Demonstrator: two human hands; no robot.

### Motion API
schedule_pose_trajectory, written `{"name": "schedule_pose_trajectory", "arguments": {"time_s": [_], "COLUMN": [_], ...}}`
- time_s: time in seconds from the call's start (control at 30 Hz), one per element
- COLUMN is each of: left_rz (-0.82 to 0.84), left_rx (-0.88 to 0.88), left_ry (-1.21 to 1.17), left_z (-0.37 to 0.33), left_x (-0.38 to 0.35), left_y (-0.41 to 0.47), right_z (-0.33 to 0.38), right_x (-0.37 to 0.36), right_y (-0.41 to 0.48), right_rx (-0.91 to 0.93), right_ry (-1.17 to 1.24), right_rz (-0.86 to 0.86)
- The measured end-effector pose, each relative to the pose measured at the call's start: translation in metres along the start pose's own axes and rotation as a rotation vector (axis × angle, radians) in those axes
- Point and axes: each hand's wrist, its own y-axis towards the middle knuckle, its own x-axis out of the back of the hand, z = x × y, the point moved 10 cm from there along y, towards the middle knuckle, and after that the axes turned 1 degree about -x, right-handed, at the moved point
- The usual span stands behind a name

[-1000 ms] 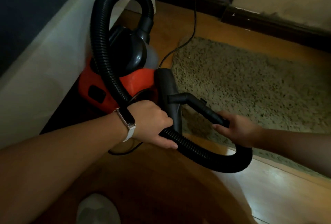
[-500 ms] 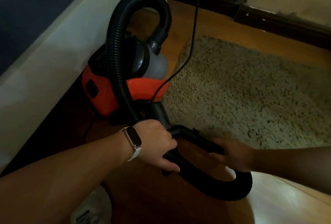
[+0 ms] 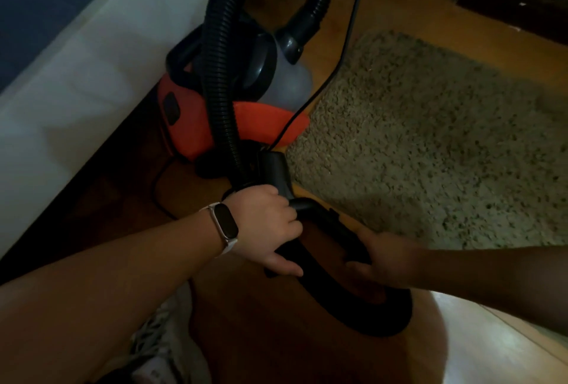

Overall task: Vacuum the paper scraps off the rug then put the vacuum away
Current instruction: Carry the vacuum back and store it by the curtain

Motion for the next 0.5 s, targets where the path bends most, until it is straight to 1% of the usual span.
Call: {"name": "schedule_pose_trajectory", "arguments": {"time_s": [0.07,0.2,0.33,0.5], "left_rz": [-0.059,-0.090,-0.082,-0.044], "left_rx": [0.007,0.033,0.064,0.127], "left_ry": [-0.004,-0.040,-0.091,-0.060], "left_z": [-0.003,-0.006,0.002,0.034], "left_x": [0.009,0.026,0.047,0.083], "left_y": [0.004,0.014,0.016,0.010], "right_z": [0.000,0.001,0.016,0.063], "right_x": [0.005,0.024,0.076,0.160], "right_y": [-0.004,-0.017,-0.038,-0.067], "right_rx": [-0.005,-0.002,0.065,0.236], "right_ry": [-0.080,-0.244,-0.301,-0.333], "right_rz": [-0.001,-0.050,-0.223,-0.479]}}
